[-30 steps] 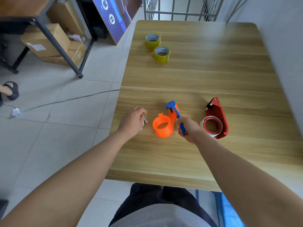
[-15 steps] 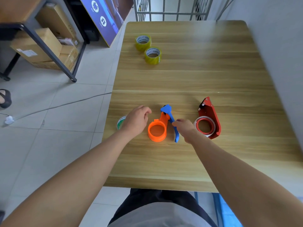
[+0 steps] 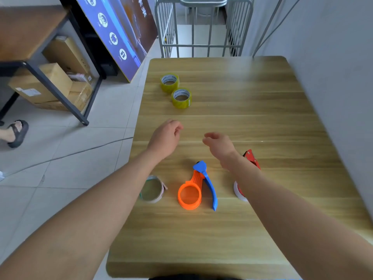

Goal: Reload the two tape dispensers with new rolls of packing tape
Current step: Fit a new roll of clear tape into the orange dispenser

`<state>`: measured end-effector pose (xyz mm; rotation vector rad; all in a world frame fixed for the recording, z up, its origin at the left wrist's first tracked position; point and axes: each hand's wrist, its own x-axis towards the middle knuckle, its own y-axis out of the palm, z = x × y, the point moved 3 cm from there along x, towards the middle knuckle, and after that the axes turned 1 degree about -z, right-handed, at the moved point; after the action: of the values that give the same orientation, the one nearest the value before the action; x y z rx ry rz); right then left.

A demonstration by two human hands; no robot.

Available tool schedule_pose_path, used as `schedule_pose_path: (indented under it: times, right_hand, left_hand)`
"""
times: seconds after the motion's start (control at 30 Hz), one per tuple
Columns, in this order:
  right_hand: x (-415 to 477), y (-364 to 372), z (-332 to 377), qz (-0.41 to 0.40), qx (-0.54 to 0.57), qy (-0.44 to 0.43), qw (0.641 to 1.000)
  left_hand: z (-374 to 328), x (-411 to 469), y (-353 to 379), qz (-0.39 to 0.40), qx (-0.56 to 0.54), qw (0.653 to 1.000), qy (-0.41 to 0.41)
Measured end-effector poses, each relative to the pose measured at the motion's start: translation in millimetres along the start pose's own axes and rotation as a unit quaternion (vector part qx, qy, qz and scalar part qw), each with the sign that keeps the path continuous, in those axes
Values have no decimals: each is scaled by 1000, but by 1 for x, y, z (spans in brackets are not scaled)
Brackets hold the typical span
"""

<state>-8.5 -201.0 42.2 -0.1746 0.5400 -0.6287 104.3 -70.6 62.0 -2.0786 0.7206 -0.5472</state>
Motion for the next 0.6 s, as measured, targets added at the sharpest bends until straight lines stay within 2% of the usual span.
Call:
schedule_pose_path:
  times: [0.3, 0.6]
  right_hand:
    - [55, 7, 40, -2, 37, -23, 999]
    - [84, -7, 9, -30, 41, 3, 999]
  left_hand:
    - [33, 105, 18, 97, 58, 993, -34]
    - [79, 183, 82, 204, 140, 969, -28]
